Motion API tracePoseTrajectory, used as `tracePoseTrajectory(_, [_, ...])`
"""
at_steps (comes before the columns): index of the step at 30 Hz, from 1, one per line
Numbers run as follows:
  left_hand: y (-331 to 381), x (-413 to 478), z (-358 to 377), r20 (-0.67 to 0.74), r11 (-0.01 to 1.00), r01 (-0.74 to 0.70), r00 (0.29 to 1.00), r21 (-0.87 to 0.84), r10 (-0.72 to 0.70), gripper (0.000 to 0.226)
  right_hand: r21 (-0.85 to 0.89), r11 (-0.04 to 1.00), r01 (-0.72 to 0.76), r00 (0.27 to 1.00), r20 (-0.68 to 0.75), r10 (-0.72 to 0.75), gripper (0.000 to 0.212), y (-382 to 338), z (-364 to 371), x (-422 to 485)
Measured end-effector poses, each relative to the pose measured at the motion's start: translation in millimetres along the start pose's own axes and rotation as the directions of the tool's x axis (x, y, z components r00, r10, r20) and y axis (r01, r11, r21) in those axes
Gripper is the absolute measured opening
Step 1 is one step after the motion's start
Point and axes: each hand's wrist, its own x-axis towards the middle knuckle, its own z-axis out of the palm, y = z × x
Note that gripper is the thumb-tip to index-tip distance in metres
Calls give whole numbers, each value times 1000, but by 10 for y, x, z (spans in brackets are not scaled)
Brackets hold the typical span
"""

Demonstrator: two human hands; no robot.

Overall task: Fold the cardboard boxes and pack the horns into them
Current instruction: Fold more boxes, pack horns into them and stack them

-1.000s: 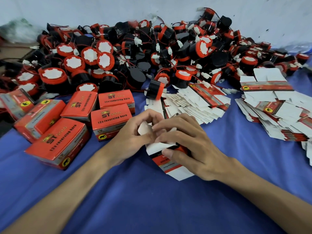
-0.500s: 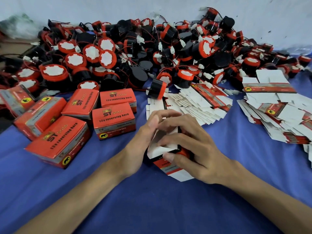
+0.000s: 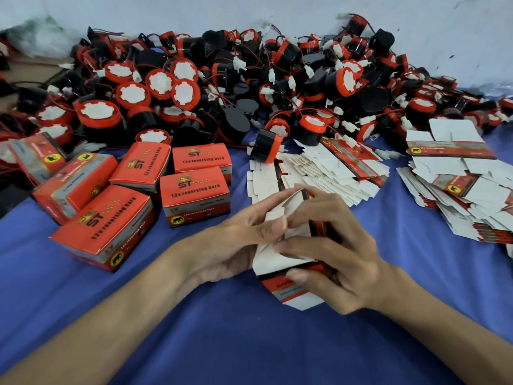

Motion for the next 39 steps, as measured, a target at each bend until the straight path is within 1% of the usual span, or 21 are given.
tracePoseTrajectory(4, [37,21,27,-14,996,7,1000,86,-6,110,54,998,23,997,-80,-19,18,1,-14,65])
tracePoseTrajectory(5, [40,26,31,-34,996,-25,999,88,28,107,30,999,30,995,-96,-27,20,0,-29,81])
tracePoseTrajectory(7, [48,45,29,-105,987,-140,983,77,148,101,-115,993,16,991,-133,-31,24,-10,-49,94])
tracePoseTrajectory(8, [52,54,26,-158,975,-207,963,82,218,100,-208,978,-22,986,-164,-12,28,-13,-55,98])
tracePoseTrajectory(10, [61,76,11,-284,932,-340,888,123,362,97,-350,921,-173,963,-258,83,34,-18,-53,108])
tracePoseTrajectory(12, [76,94,-1,-376,879,-445,795,174,477,81,-414,837,-358,923,-289,253,41,-34,-37,120])
tracePoseTrajectory(13, [77,98,-6,-397,859,-468,762,208,512,75,-424,786,-450,892,-252,375,48,-42,-24,121])
tracePoseTrajectory(15, [50,108,-28,-408,840,-450,735,304,541,72,-380,687,-619,767,-106,633,68,-59,0,91])
tracePoseTrajectory(16, [28,112,-40,-407,828,-413,730,379,550,71,-309,662,-683,699,-15,715,76,-63,15,58])
tracePoseTrajectory(17, [9,117,-52,-396,803,-362,726,474,562,70,-221,648,-729,651,68,756,83,-60,28,27])
tracePoseTrajectory(18, [-7,119,-58,-371,761,-308,730,570,574,67,-143,635,-759,623,123,773,87,-51,37,4])
tracePoseTrajectory(20, [-14,119,-71,-317,690,-242,753,682,577,63,-3,581,-814,575,140,806,88,-16,47,-9])
tracePoseTrajectory(22, [5,113,-74,-287,681,-228,781,696,555,58,180,519,-835,543,120,831,77,16,52,7])
tracePoseTrajectory(24, [24,97,-72,-261,693,-229,810,683,525,57,330,517,-790,569,80,818,61,34,52,15])
tracePoseTrajectory(26, [37,84,-65,-237,711,-237,834,662,498,55,421,550,-721,616,25,788,53,31,48,32])
tracePoseTrajectory(28, [36,82,-64,-240,736,-249,839,629,489,52,487,579,-654,653,-23,757,49,21,42,47])
tracePoseTrajectory(30, [25,77,-67,-284,759,-242,824,605,490,51,523,600,-605,681,-50,731,46,17,32,53])
tracePoseTrajectory(32, [5,73,-73,-301,770,-238,821,592,485,56,544,609,-577,709,-37,704,46,23,13,45])
tracePoseTrajectory(33, [-6,71,-73,-301,779,-239,826,579,476,65,564,596,-571,717,-11,697,46,25,6,43])
tracePoseTrajectory(35, [-14,67,-78,-293,813,-253,843,525,452,83,626,529,-573,715,66,696,49,21,-5,43])
tracePoseTrajectory(39, [-21,65,-109,-265,843,-282,862,459,433,99,656,464,-595,695,130,707,52,17,2,43])
